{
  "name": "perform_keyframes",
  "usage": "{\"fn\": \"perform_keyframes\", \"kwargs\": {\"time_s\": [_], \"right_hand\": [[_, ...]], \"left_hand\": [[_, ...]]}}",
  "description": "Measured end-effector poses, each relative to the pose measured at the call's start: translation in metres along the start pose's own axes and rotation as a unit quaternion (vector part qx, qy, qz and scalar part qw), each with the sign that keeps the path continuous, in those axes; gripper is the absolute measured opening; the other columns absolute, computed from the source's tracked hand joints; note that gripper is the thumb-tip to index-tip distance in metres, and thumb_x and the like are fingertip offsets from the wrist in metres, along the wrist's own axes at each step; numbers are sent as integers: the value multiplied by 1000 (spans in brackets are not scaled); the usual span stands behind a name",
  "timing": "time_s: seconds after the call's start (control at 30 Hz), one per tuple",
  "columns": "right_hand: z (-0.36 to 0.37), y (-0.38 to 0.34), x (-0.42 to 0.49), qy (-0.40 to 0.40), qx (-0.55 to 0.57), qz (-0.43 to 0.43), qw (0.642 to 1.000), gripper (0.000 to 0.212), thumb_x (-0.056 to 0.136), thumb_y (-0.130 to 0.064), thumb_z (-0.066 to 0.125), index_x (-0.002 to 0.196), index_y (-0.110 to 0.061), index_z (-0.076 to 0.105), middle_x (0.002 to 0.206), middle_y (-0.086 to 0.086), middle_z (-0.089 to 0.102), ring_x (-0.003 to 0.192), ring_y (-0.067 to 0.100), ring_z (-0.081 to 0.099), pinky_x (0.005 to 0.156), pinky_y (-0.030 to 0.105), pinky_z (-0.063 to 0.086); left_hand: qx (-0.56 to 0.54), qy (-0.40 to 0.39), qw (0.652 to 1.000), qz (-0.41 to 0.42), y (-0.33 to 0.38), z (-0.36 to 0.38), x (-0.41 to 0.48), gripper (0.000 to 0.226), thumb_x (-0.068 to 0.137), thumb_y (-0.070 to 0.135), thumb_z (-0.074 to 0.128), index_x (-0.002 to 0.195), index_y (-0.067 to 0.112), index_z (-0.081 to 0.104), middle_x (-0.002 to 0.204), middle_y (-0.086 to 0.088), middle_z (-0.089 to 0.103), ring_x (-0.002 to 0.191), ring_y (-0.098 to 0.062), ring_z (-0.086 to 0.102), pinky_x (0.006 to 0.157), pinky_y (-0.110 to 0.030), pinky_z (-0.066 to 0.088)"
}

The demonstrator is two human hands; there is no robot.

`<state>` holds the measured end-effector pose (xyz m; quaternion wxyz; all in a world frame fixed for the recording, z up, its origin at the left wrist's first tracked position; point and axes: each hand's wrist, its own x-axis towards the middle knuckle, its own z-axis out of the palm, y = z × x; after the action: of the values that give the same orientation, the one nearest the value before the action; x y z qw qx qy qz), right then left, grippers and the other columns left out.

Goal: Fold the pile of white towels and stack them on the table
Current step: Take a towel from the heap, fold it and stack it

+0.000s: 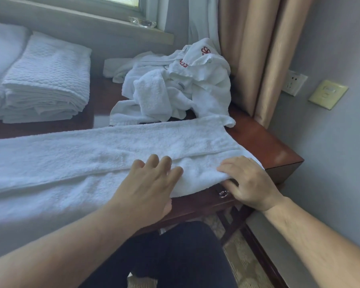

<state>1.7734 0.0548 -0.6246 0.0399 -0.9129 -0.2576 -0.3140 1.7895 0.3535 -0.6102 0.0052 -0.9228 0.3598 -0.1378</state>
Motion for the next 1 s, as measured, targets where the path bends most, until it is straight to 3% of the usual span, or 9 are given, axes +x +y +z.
{"fn": "perform_keyframes", "kwargs": {"time_s": [0.13,0.2,0.33,0.47,0.67,0.73,0.87,0.93,1.0], "right_hand": [[-6,7,7,26,-43,44,998,10,84,-17,60,88,-13,69,83,-3,63,77,22,59,69,30,36],[-7,13,12,33,-84,92,992,14,78,-13,59,89,-13,68,82,-2,60,75,26,56,67,32,32],[-10,25,27,62,-86,197,975,15,82,-14,62,94,-13,71,86,3,66,79,32,61,69,37,40],[-15,37,48,70,-37,241,967,17,87,-5,67,98,-15,74,88,1,72,83,32,65,74,44,50],[-11,62,87,-22,6,318,948,28,98,-12,52,113,-21,73,104,6,73,100,31,64,78,37,48],[-7,67,102,-73,-12,322,944,26,99,-17,51,113,-24,72,104,10,73,101,35,64,85,42,49],[4,74,130,-145,-79,329,930,22,100,-29,51,116,-26,67,112,6,70,107,32,60,90,41,42],[12,69,137,-181,-177,330,910,35,95,-45,60,124,-25,58,120,5,62,112,30,54,91,43,39],[18,56,140,-147,-245,317,904,47,87,-53,69,120,-22,56,114,7,57,107,29,51,87,42,41]], "left_hand": [[-125,-23,991,-47,-7,-11,11,34,89,44,47,120,33,53,120,11,49,105,-19,48,86,-38,47],[-190,-34,979,-70,-16,-17,19,15,94,35,47,103,28,58,105,12,55,97,-19,51,81,-39,49],[-264,-32,954,-137,-32,-24,37,19,101,36,47,86,24,53,80,6,57,75,-18,56,65,-37,46],[-148,-13,981,-124,-41,-36,46,37,84,60,65,105,36,46,80,14,42,78,-15,49,56,-32,36],[-60,7,992,-108,-75,-53,72,41,79,36,59,117,39,44,82,15,47,69,-5,47,50,-27,30],[-39,-11,992,-117,-89,-54,80,43,79,34,56,119,39,41,84,16,46,69,-1,43,50,-27,29],[-1,-63,990,-127,-113,-46,92,50,78,41,56,126,36,43,97,16,55,88,-14,56,59,-31,40],[5,-86,987,-133,-119,-39,94,54,80,49,58,130,35,42,103,15,56,95,-15,58,66,-33,48],[-5,-96,986,-136,-122,-30,94,58,83,55,58,135,37,40,106,17,55,100,-14,58,73,-34,53]]}}
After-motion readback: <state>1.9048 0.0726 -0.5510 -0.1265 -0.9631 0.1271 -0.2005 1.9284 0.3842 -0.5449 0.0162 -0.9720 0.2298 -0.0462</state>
